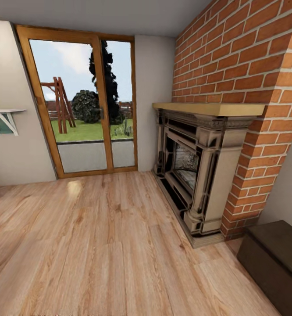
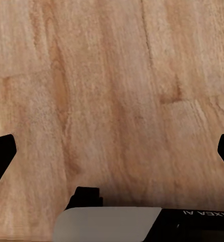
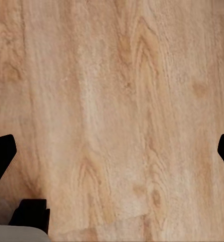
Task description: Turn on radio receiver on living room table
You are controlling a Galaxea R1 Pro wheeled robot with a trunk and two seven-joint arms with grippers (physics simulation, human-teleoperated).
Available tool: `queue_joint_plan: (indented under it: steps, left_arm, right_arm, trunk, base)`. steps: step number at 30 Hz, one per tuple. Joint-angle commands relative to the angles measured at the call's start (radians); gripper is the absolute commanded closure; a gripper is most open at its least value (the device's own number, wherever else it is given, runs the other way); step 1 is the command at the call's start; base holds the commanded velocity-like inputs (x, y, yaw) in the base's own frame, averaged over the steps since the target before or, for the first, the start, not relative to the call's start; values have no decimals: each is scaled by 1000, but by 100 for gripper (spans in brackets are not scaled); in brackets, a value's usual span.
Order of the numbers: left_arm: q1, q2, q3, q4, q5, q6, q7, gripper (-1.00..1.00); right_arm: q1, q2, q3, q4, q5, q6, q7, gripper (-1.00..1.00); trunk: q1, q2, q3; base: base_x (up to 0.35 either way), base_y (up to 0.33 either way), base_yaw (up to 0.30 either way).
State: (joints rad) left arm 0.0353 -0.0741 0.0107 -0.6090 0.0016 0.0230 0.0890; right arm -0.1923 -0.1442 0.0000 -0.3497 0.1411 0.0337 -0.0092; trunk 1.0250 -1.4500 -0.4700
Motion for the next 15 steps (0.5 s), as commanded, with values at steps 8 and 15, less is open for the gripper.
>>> queue_joint_plan:
  steps: [8,15]
  left_arm:
    - [0,26,0,0,3,0,0,-100]
    - [0,28,0,0,3,0,0,-100]
  right_arm:
    - [0,0,0,0,0,-1,0,-100]
    - [0,0,0,0,0,0,0,-100]
  trunk:
    - [0,0,0]
    - [0,0,0]
  base:
    - [297,0,34]
    - [324,0,4]
